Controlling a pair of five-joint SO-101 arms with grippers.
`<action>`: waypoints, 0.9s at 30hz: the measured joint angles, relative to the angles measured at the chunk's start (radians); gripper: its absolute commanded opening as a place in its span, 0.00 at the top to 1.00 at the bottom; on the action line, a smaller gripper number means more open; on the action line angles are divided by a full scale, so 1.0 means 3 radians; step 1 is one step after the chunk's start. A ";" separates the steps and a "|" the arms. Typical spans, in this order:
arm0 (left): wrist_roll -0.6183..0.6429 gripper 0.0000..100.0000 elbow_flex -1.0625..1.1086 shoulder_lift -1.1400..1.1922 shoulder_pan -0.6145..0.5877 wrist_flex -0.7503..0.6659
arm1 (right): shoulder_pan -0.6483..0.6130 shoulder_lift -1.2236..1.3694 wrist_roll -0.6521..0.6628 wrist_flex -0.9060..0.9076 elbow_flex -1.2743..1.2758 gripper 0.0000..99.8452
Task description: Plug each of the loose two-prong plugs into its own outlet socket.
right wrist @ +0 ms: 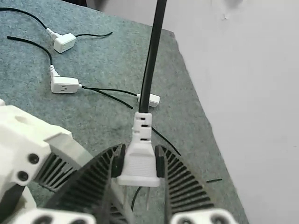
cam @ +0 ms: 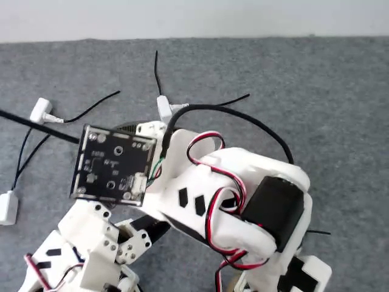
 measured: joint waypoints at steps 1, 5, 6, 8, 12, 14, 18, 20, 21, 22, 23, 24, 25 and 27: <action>0.0000 0.68 0.0036 0.0000 -0.0072 -0.0036 | 0.0005 -0.0015 0.0000 0.0000 0.0000 0.99; 0.0000 0.68 0.0245 0.0000 -0.0292 -0.0271 | 0.0010 -0.0159 0.0000 0.0000 0.0041 0.99; 0.0000 0.68 0.0292 0.0000 -0.0358 -0.0332 | 0.0010 -0.0215 0.0000 0.0000 0.0097 0.99; 0.0000 0.68 0.0312 0.0000 -0.0547 -0.0425 | 0.0010 -0.0332 -0.0015 0.0000 0.0297 0.99; 0.0000 0.68 0.0312 0.0000 -0.0598 -0.0425 | 0.0010 -0.0506 -0.0102 0.0000 0.0527 0.99; 0.0000 0.68 0.0317 0.0000 -0.0624 -0.0399 | 0.0010 -0.0629 -0.0123 0.0000 0.0634 0.99; 0.0220 0.68 0.0430 0.0000 -0.0793 -0.0363 | 0.0020 -0.0951 -0.0123 0.0000 0.1023 0.99; 0.0419 0.68 0.0547 0.0000 -0.0910 -0.0363 | 0.0092 -0.1089 -0.0123 0.0000 0.1248 0.99; 0.0537 0.68 0.0598 0.0000 -0.0951 -0.0363 | 0.0138 -0.1141 -0.0123 0.0000 0.1350 0.99; 0.0670 0.68 0.0629 0.0000 -0.0967 -0.0363 | 0.0184 -0.1181 -0.0123 0.0000 0.1427 0.99; 0.0823 0.68 0.0655 0.0000 -0.0992 -0.0363 | 0.0230 -0.1217 -0.0123 0.0000 0.1488 0.99; 0.0987 0.68 0.0690 0.0000 -0.1002 -0.0368 | 0.0251 -0.1253 -0.0123 0.0000 0.1545 0.99; 0.1151 0.68 0.0747 0.0000 -0.1013 -0.0373 | 0.0256 -0.1284 -0.0123 0.0000 0.1580 0.99; 0.1473 0.68 0.0895 0.0000 -0.1018 -0.0506 | 0.0261 -0.1320 -0.0123 0.0000 0.1637 0.99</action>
